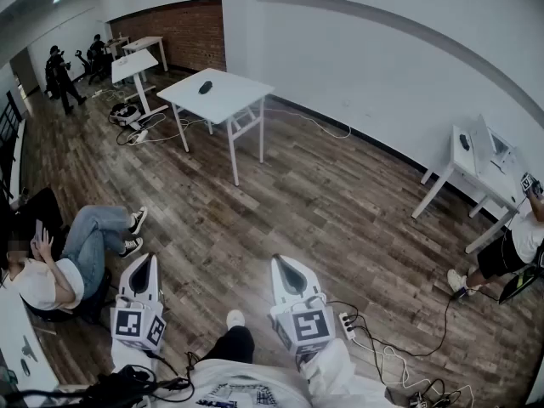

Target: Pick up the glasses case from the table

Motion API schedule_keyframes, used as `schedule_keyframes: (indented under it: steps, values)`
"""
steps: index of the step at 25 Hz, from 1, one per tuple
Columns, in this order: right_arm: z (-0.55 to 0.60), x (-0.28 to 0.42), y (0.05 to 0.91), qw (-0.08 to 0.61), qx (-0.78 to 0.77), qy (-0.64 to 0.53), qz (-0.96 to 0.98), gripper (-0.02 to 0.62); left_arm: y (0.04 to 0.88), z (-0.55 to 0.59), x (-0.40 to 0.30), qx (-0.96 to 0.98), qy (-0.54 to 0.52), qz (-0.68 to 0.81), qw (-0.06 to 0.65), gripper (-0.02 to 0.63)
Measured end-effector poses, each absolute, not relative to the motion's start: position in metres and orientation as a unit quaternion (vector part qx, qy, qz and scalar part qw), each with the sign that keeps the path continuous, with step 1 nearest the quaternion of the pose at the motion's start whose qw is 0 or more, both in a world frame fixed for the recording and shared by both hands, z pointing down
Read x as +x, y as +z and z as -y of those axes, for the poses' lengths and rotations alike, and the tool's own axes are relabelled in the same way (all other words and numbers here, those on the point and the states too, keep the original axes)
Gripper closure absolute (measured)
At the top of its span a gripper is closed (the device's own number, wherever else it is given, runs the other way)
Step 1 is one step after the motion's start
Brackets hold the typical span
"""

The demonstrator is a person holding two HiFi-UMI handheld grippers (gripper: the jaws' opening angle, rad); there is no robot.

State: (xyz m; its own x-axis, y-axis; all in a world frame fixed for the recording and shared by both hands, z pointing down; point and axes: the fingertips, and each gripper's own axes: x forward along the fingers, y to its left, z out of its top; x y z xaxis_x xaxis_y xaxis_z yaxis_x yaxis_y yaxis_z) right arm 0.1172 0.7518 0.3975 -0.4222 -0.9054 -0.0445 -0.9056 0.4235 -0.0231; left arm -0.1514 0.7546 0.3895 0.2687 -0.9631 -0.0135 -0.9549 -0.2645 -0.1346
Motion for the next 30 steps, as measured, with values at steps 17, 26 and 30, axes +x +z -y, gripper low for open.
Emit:
schedule_keyframes:
  steps: [17, 26, 30]
  values:
    - [-0.43, 0.061, 0.427, -0.01, -0.554, -0.021, -0.832, 0.595, 0.412, -0.425, -0.207, -0.801, -0.053, -0.591, 0.08, 0.578]
    - [-0.304, 0.035, 0.424, -0.011, -0.549, -0.029, -0.835, 0.595, 0.404, -0.297, -0.225, -0.803, -0.056, -0.586, 0.095, 0.578]
    - [-0.237, 0.038, 0.432, -0.004, -0.547, -0.029, -0.837, 0.595, 0.41, -0.233, -0.223, -0.801, -0.064, -0.589, 0.091, 0.578]
